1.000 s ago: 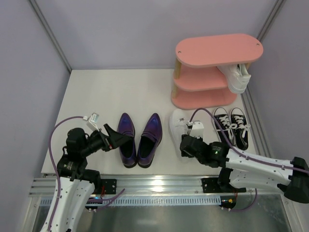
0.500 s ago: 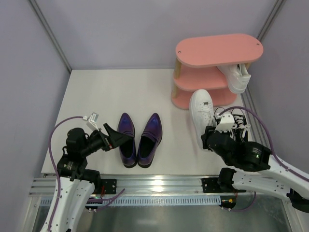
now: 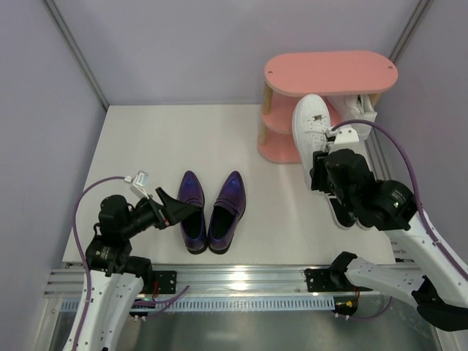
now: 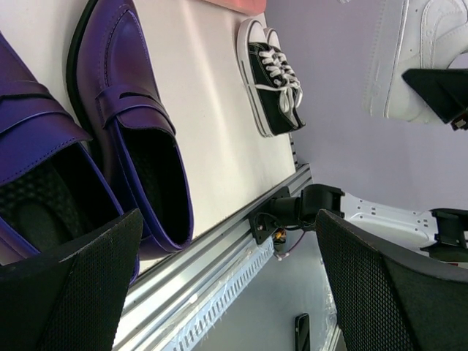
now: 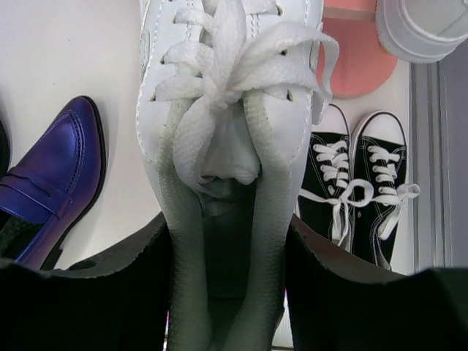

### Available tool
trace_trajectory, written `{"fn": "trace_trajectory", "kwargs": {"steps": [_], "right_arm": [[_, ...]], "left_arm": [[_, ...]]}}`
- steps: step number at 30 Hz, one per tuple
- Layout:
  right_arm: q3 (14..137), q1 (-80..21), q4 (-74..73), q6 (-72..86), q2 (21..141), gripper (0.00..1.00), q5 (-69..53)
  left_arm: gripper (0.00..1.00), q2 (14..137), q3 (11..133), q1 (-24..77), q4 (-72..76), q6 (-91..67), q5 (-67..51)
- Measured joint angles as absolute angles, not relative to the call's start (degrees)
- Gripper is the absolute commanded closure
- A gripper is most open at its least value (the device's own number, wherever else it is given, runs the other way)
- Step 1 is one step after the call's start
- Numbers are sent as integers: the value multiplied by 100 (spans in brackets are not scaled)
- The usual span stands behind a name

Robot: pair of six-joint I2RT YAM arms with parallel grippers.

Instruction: Place and organize the shoes onto the shoe shelf

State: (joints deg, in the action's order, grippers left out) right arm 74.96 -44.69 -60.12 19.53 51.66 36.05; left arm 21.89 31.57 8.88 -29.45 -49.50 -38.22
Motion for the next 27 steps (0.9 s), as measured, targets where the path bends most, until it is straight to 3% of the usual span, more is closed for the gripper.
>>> {"fn": "trace_trajectory", "kwargs": {"steps": [11, 18, 27], "right_arm": [[7317, -4241, -5712, 1446, 5358, 96, 2305], [7024, -4224, -5848, 1441, 5111, 96, 2329], [7242, -3522, -4845, 1584, 6449, 96, 2397]], "left_arm": [[0, 2108, 3242, 888, -3111, -4882, -3817], [0, 2093, 3238, 888, -3041, -4910, -3820], [0, 2060, 3236, 888, -3079, -4906, -3820]]}}
